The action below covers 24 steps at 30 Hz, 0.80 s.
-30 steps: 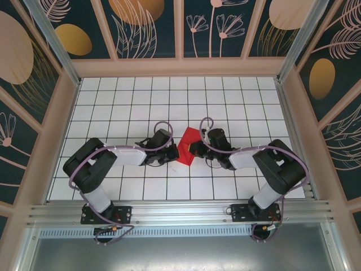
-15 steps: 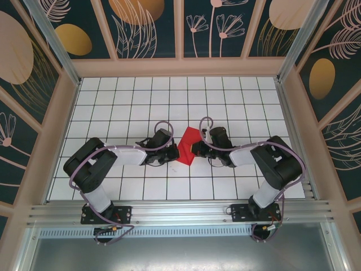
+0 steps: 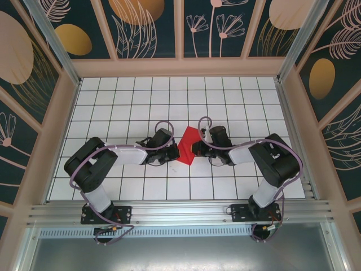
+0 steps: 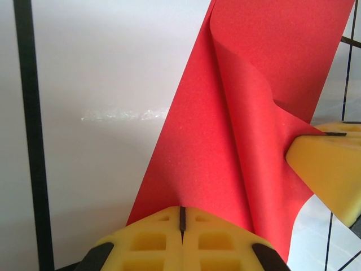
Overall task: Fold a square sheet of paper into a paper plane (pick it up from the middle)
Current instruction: Fold the triangle a second time at the center of the table.
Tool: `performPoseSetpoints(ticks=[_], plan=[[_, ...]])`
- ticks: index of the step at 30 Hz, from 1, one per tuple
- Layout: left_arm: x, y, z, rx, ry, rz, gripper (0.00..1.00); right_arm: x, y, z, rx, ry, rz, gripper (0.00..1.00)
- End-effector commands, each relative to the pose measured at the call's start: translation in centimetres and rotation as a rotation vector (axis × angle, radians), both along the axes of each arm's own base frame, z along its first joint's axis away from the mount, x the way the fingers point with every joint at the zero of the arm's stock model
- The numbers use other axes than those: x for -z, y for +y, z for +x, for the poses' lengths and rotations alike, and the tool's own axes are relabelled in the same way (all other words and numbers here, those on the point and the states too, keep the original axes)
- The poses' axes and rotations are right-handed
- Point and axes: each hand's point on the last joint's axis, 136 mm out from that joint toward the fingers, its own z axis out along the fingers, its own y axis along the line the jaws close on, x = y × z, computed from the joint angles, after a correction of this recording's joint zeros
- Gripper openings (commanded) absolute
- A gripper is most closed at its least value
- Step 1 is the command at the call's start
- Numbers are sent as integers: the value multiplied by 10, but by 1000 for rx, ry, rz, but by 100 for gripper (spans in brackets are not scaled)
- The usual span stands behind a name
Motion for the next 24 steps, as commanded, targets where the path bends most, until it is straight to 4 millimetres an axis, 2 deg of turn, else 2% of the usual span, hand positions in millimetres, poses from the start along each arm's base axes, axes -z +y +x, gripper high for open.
performPoseSetpoints(ticks=[1,13,18,24], plan=[[24,16,-10,1,47,105,0,0,3,7,-25,-23,-14,0],[26,18,-10,-2,45,118,0,-2,-2,8,-22,-33,-56,0],[25,17,-9,-2,47,115,0,-9,-2,11,-27,-58,-63,0],[26,15,-9,6,49,115,0,-9,-8,24,-6,-66,-68,0]])
